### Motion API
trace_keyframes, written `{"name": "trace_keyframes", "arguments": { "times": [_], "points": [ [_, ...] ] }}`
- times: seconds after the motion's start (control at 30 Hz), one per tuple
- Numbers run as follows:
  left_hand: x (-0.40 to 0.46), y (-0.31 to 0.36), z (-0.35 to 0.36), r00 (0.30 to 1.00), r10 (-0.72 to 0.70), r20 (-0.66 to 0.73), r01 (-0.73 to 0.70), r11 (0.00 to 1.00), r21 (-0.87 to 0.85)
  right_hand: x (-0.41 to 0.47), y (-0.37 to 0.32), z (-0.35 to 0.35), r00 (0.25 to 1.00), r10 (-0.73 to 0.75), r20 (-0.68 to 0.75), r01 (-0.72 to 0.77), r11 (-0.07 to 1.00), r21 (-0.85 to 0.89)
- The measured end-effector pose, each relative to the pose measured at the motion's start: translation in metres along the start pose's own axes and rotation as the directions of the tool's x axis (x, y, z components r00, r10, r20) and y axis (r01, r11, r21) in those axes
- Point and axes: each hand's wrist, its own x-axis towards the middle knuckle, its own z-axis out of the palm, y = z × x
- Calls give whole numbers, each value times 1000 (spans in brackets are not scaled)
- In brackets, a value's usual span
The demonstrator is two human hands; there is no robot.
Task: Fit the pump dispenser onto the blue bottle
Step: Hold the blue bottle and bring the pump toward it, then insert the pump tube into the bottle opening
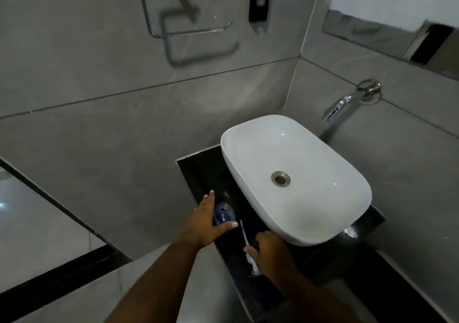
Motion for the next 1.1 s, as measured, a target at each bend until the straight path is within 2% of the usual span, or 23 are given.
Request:
{"name": "trace_keyframes", "arguments": {
  "times": [0.07,0.13,0.23,0.37,0.53,0.63,0.7,0.87,0.93,1.0,1.1],
  "points": [
    [5,4,0,1000,-5,8,5,1000,-13,0,-5,1,993,106,50,-109,991,78],
    [8,6,1,1000,-26,14,26,1000,0,-3,-9,3,985,145,93,-153,984,93],
    [11,3,3,999,-31,22,29,996,87,-6,-6,11,976,171,133,-181,981,67],
    [11,-3,2,999,13,42,-22,974,227,-9,1,16,974,198,110,-214,964,160],
    [11,-5,1,998,43,37,-51,965,259,-7,-6,1,986,164,-22,-154,960,233],
    [12,-9,2,998,47,31,-54,963,265,-5,-15,-14,985,93,-146,-52,963,264],
    [13,-11,2,998,56,31,-62,958,279,-2,-20,-30,986,40,-162,8,957,288],
    [15,-11,-1,994,98,38,-105,948,300,22,-33,-84,979,-22,-202,69,971,228],
    [16,-12,-2,993,114,31,-117,942,316,31,-41,-109,965,-96,-245,138,977,160],
    [16,-11,-1,991,129,26,-130,934,333,38,-51,-135,973,-167,-161,184,978,95],
    [16,-10,0,987,157,19,-154,921,357,46,-69,-166,987,-144,72,147,988,-40]
  ]
}}
